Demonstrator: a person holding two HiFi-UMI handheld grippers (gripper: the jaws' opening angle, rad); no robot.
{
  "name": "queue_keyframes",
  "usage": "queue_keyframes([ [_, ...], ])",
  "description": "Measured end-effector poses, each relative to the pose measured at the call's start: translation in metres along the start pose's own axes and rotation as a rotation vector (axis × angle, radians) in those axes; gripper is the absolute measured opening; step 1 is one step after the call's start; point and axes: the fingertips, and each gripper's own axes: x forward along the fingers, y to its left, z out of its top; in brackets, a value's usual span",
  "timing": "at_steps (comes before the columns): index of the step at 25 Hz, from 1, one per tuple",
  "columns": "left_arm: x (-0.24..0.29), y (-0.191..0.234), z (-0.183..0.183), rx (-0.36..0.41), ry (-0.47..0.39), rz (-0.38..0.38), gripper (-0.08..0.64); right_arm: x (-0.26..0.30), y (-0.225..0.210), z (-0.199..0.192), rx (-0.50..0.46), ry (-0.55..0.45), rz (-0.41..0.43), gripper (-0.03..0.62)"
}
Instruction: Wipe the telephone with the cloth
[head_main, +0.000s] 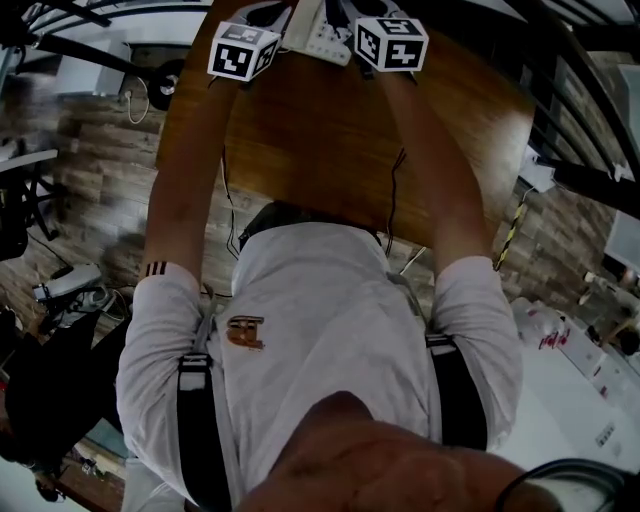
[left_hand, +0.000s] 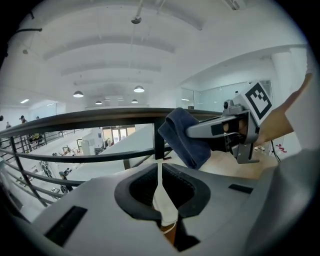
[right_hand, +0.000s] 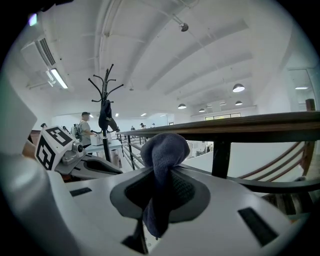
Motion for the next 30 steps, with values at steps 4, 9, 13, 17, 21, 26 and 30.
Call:
queue_keyframes([
  [4,0.022,0.010,-0.006,0.001,0.065,-0.017,0.020,0.024,-0.011,-0.004,-0.015,0.040,-0.015,0.078],
  [9,0.041,0.019,-0.020,0.008,0.157,-0.032,0.018,0.050,-0.019,-0.018,-0.036,0.112,-0.035,0.078],
  [13,0.054,0.024,-0.024,0.023,0.187,-0.048,0.018,0.067,-0.025,-0.026,-0.036,0.180,-0.063,0.078],
  [17,0.057,0.029,-0.033,0.037,0.225,-0.067,0.018,0.082,-0.026,-0.036,0.013,0.237,-0.080,0.078],
  [21,0.064,0.026,-0.042,0.025,0.258,-0.079,0.019,0.088,-0.032,-0.044,0.077,0.269,-0.089,0.078],
  [26,0.074,0.032,-0.054,-0.007,0.293,-0.053,0.020,0.095,-0.034,-0.049,0.086,0.299,-0.097,0.078],
  [30,0.080,0.032,-0.059,-0.025,0.321,-0.045,0.020,0.098,-0.036,-0.052,0.088,0.319,-0.103,0.078],
])
